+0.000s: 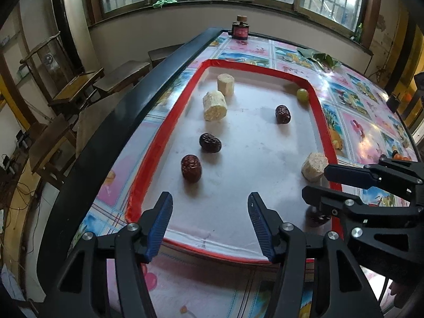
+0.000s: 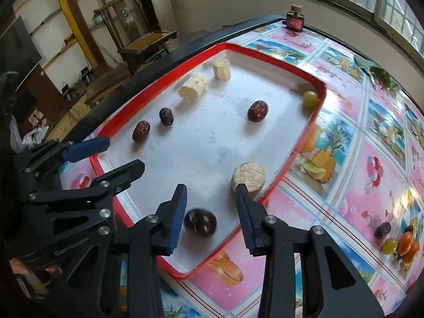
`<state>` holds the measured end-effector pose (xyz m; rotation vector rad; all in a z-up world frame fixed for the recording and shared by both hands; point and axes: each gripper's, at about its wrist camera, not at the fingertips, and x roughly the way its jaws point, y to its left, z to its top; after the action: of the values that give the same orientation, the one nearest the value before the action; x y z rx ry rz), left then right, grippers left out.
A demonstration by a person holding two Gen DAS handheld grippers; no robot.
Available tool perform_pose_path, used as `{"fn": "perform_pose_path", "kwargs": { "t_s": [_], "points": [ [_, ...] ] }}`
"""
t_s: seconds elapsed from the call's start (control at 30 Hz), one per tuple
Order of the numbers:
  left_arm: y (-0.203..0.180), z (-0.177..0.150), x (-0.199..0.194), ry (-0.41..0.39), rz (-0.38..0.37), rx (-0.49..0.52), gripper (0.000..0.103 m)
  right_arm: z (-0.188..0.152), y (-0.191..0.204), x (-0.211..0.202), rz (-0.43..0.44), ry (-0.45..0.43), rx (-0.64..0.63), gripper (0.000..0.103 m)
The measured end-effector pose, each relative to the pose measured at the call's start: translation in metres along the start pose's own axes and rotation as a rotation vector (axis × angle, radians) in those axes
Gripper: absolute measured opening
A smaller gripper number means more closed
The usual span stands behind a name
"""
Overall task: Organize fruits
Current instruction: 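Open the left tool to drop the date while the right tool releases the plum into the tray, then grasp a dark date with the left tool while the right tool grasps a green grape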
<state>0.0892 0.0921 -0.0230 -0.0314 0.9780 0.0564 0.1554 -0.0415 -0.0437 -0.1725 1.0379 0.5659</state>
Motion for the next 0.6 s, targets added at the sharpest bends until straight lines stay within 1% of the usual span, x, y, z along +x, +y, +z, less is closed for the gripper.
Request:
{"fn": "perform_pose_path", "kwargs": {
  "t_s": [0.07,0.23,0.37,0.6],
  "points": [
    [0.000,0.000,-0.003,-0.010,0.002,0.002,0.059,-0.001,0.000,-0.004,0.020,-0.010,0.015,0.040],
    [-0.004,0.002,-0.008,-0.025,0.004,0.005,0.059,-0.003,0.000,-0.017,0.027,-0.016,0.011,0.040],
    [-0.014,0.002,-0.011,-0.032,-0.005,0.018,0.059,-0.013,-0.002,-0.027,0.040,-0.020,0.017,0.040],
    [-0.044,0.001,-0.021,-0.039,-0.051,0.051,0.059,-0.041,-0.025,-0.050,0.070,-0.028,0.111,0.040]
  ]
}}
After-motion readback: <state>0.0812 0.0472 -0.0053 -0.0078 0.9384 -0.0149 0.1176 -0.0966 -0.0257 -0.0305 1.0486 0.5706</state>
